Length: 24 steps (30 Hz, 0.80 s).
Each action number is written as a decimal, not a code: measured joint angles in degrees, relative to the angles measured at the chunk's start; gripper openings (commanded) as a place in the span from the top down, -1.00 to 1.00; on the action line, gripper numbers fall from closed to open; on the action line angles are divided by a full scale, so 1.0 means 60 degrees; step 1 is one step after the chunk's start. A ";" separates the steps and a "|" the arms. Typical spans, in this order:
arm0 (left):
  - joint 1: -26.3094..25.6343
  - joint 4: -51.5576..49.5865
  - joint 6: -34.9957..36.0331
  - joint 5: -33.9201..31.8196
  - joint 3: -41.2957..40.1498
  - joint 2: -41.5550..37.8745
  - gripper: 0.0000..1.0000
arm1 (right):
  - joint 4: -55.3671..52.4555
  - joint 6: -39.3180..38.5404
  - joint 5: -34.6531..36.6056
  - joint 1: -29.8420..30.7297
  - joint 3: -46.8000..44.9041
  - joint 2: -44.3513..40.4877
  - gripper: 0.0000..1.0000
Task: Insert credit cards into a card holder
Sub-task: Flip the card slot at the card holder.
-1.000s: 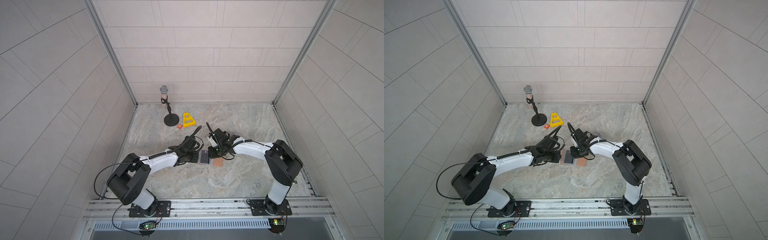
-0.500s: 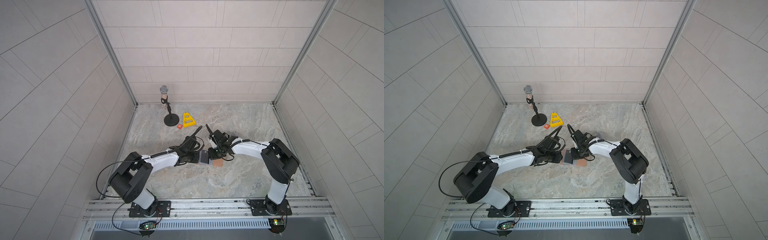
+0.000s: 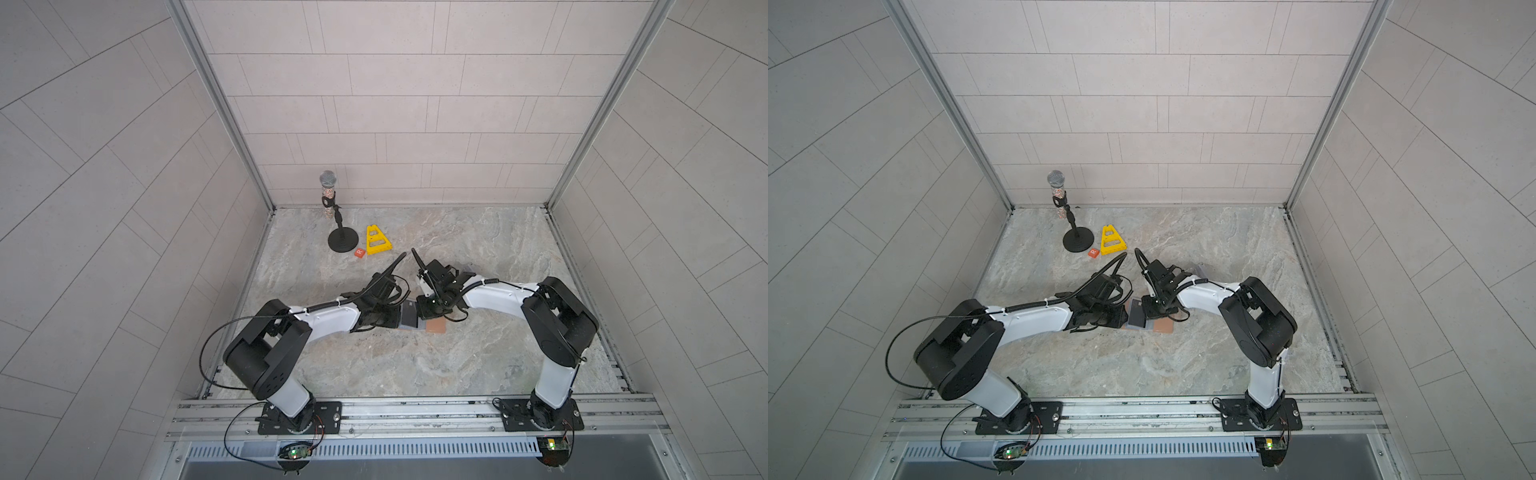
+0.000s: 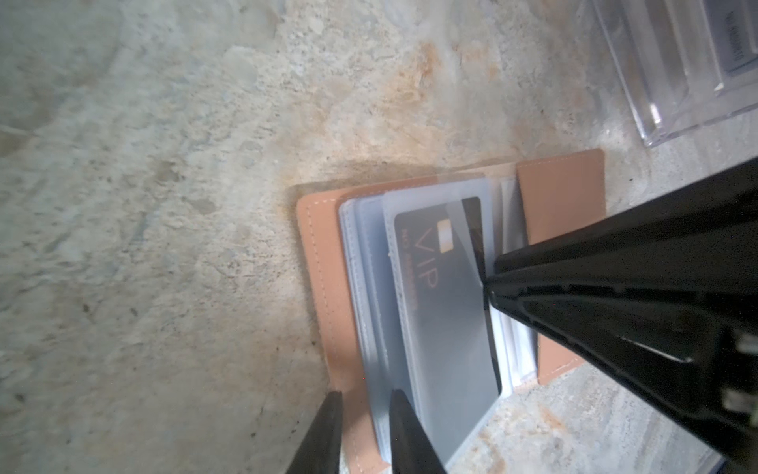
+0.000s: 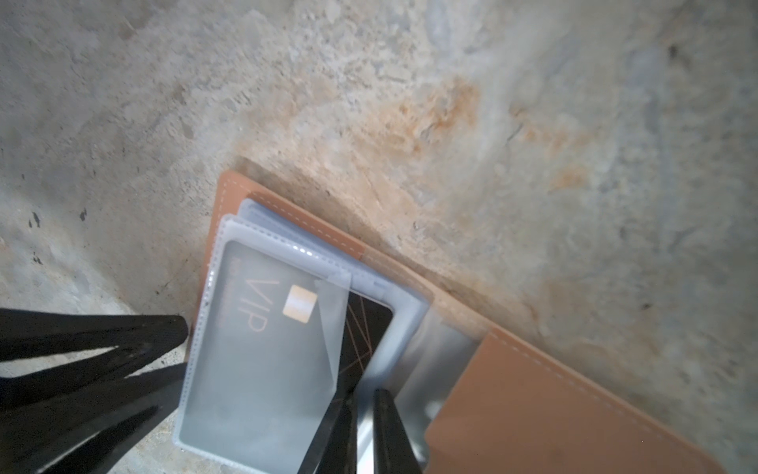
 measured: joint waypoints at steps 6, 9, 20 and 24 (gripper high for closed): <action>0.0000 0.0138 0.0000 0.0237 0.0000 0.0000 0.46 | 0.0011 0.0000 -0.0004 0.0000 -0.0011 0.0000 0.77; 0.0000 0.0178 -0.0004 0.0331 0.0000 0.0000 0.46 | 0.0022 0.0000 0.0000 0.0000 -0.0018 0.0000 0.75; -0.0025 0.0193 0.0000 0.0627 0.0055 0.0000 0.46 | -0.0182 -0.0004 0.0277 -0.0018 -0.0142 -0.0506 0.41; -0.0091 0.0200 0.0000 0.0674 0.0229 0.0011 0.46 | -0.0397 -0.0007 0.0597 -0.0135 -0.0178 -0.1213 0.40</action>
